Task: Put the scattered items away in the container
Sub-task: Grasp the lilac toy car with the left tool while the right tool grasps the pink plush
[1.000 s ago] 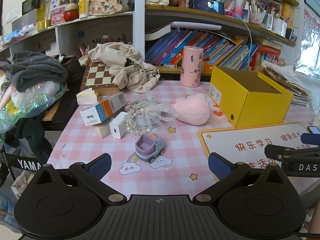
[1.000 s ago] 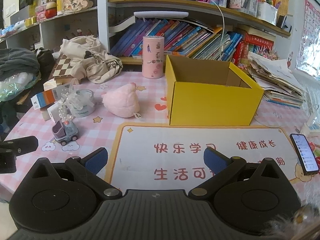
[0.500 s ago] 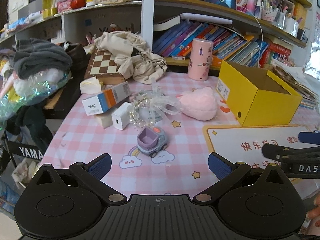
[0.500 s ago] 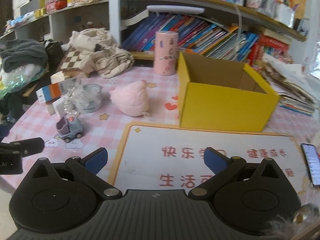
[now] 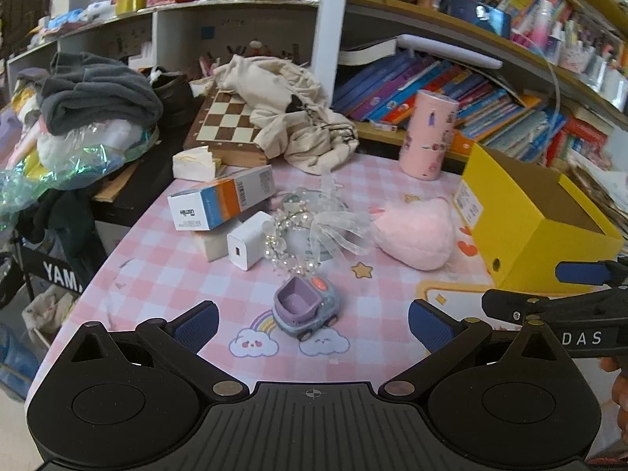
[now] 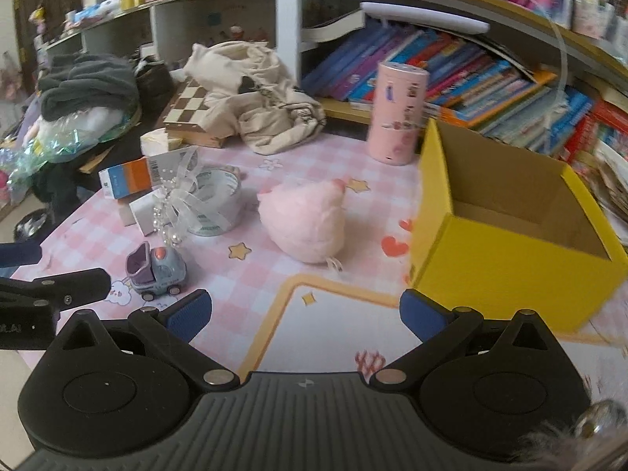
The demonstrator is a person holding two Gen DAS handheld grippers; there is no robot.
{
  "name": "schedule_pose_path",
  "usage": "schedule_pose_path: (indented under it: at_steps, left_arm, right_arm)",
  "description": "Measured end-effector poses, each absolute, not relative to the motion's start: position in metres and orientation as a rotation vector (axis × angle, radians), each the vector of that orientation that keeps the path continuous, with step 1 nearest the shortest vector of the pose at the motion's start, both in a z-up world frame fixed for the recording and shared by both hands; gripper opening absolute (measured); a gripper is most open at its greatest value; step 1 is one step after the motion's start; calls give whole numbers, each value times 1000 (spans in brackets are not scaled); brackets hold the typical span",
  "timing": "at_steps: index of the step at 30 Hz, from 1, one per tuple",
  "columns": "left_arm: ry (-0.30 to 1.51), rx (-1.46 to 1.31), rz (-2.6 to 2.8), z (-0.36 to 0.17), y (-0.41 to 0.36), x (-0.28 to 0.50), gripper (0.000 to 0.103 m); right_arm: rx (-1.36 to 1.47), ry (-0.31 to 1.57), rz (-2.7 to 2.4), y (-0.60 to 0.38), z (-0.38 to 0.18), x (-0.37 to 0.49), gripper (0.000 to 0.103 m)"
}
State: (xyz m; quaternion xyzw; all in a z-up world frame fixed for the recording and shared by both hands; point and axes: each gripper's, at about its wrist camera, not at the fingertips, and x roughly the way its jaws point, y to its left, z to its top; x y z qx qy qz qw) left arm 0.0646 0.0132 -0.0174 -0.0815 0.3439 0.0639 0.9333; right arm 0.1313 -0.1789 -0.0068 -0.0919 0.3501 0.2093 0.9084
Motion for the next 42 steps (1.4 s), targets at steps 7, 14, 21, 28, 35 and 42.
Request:
schedule_pose_path:
  at_steps: [7,14,21,28,35,42]
  left_arm:
    - [711,-200,202,-26,18,82,101]
    - [735,-161,208,-39,9,105,95]
    - [781,-99,238,-54,0,126,95]
    - [820,-101,258,-68,5,141,94]
    - [860,-102,262,-78,7,152,89]
    - [900,-110,259,-87,9,159,73]
  right_arm:
    - [-212,740,505,-177,-16,159,103]
    - [-220,729,555,-173,-26,189,98]
    - [-237,731,544,-168,-35,222,98]
    - [-288,718,584,-153,-43,244,98]
    - [-328,730,608,-135,-54,263,98]
    - [-362,770,607,-126,-70,280,81]
